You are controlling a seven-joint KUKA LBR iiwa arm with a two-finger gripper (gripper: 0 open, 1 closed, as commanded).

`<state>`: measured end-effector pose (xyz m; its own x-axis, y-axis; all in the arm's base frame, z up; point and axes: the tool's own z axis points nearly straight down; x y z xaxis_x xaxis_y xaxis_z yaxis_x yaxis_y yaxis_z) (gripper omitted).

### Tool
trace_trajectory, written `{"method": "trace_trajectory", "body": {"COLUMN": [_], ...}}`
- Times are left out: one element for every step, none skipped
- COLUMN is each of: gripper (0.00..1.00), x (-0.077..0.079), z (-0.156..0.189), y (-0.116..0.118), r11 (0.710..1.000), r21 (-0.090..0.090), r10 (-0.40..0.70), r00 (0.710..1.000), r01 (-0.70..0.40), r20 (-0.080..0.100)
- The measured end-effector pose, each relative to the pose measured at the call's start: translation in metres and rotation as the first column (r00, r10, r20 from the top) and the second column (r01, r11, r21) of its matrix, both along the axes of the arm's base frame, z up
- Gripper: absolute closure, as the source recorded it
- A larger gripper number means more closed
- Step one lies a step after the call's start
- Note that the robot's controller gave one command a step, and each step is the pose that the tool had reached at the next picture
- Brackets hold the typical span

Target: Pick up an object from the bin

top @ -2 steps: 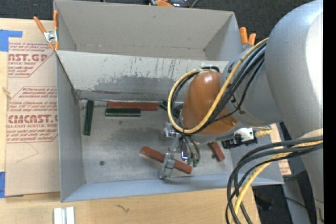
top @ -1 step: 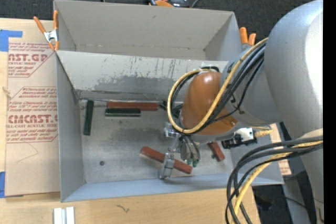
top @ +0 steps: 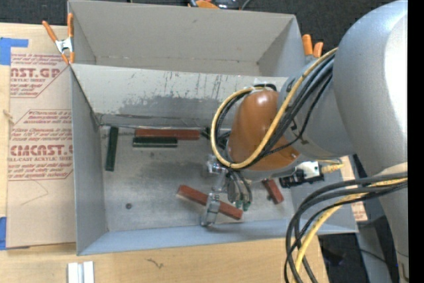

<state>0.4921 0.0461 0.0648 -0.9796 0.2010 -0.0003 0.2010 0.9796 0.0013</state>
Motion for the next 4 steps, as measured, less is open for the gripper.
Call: {"method": "trace_trajectory", "body": {"gripper": [1.00,1.00,1.00,1.00], "x": [0.000,0.001,0.001,0.001], "z": [0.001,0.050,0.055,0.100], "y": [0.000,0.001,0.001,0.002], "r11": [1.000,1.000,1.000,1.000], "r21": [0.000,0.000,0.000,0.000], "r10": [0.001,0.001,0.002,0.002], "r00": [1.000,1.000,1.000,1.000], "r01": [-0.001,-0.001,-0.002,-0.002], "r20": [-0.002,0.003,-0.001,0.003]}}
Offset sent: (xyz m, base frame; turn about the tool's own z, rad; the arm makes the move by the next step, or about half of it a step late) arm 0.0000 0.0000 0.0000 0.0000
